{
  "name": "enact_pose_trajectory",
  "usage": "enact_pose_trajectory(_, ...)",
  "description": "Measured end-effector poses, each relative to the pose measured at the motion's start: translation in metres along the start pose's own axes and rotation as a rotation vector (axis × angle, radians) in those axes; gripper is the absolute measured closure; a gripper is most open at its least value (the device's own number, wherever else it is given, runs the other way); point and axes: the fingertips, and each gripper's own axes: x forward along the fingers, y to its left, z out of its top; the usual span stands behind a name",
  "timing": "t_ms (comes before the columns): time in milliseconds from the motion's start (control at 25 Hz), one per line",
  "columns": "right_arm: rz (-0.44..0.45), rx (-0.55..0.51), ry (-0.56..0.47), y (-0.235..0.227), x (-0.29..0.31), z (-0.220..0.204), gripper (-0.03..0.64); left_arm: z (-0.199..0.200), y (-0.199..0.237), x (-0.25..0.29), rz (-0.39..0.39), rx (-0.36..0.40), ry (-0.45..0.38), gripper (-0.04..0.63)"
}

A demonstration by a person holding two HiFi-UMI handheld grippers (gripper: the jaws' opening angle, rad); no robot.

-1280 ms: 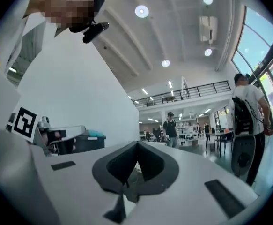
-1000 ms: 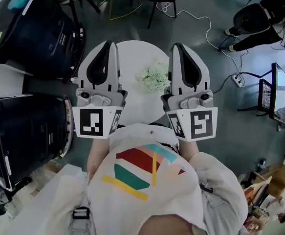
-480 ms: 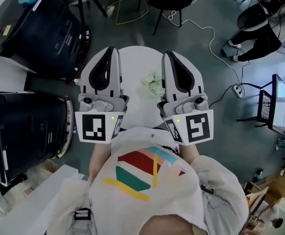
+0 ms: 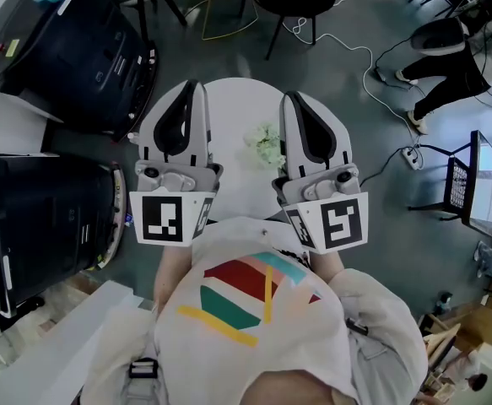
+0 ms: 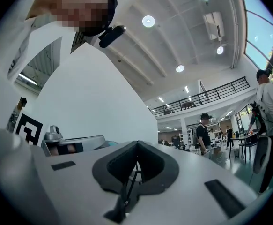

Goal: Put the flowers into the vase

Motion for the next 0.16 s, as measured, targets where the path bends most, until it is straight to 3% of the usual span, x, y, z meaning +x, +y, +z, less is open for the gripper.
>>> enact_pose_trajectory(160,0.007,-0.009,0.009,-0.0014,-0.0001,-0.0027,0.606,0.0003,-0.0021,0.0021,0.000,0.002,-0.001,0.589)
